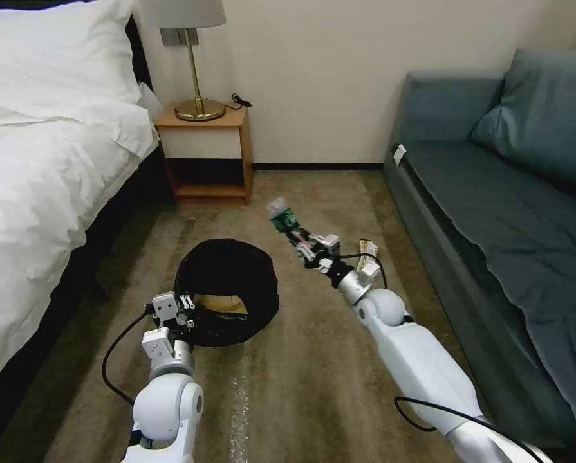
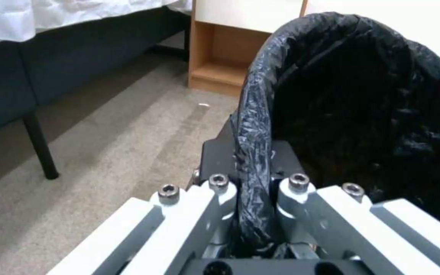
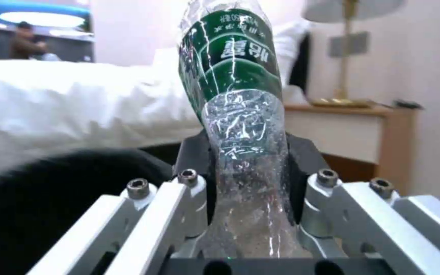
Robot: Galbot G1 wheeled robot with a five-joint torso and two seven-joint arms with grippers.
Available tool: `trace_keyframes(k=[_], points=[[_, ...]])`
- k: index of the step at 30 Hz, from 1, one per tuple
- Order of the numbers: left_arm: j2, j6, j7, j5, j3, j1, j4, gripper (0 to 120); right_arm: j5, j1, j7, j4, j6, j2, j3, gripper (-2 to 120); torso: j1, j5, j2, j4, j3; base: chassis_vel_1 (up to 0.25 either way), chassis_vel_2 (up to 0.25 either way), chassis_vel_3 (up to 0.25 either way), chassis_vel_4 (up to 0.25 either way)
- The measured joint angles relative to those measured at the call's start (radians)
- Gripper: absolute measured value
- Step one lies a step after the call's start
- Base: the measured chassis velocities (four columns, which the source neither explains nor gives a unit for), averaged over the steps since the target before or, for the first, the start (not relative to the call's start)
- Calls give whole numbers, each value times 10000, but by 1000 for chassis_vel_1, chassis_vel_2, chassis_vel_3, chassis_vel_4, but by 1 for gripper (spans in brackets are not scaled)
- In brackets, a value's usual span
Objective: Pick up the trash bin, then pick up the garbage on the floor and place it into the trash bin.
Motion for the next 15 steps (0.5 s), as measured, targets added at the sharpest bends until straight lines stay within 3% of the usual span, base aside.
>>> trace_keyframes(k=[15], points=[[-159, -30, 69, 232, 131, -81, 59, 4, -332, -118, 263, 680, 136, 115, -1573, 22, 0, 1, 0, 0, 0, 0, 0, 0, 0]])
